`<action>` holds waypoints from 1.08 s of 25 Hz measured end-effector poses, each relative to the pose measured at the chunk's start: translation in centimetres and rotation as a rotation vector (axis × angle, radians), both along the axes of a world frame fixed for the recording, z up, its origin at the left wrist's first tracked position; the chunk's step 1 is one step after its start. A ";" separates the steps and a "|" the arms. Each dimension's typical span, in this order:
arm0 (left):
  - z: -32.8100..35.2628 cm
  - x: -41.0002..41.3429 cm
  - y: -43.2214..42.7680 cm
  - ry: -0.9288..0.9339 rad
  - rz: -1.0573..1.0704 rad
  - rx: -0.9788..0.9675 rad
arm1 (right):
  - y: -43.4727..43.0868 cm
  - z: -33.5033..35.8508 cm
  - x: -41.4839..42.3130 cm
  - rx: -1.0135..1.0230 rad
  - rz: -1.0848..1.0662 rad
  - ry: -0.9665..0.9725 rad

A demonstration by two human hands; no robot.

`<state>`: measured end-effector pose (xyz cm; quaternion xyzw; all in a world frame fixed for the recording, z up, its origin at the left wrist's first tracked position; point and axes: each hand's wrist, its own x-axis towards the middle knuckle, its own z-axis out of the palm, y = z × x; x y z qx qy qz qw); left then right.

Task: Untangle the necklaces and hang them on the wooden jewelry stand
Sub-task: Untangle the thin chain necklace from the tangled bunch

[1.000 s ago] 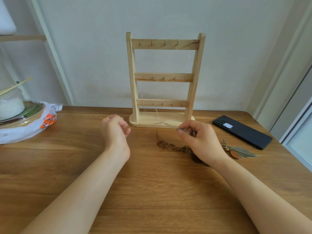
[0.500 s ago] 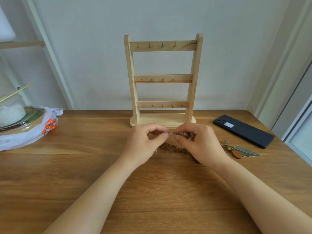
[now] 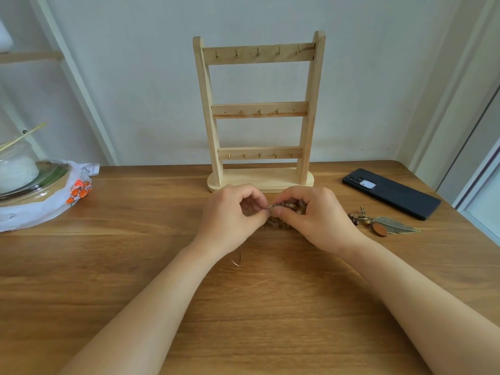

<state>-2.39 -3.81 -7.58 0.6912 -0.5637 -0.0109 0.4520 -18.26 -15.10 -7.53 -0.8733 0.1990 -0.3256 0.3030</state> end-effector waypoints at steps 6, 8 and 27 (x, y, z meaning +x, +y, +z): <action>0.4 -0.5 0.2 0.156 -0.081 0.034 | 0.1 0.0 -0.1 0.012 -0.009 -0.010; 0.5 -0.3 0.0 0.195 -0.089 0.028 | 0.1 0.0 0.0 0.040 0.006 -0.009; 1.0 0.1 0.1 0.614 -0.147 0.100 | -0.2 0.3 -0.1 0.062 -0.032 -0.050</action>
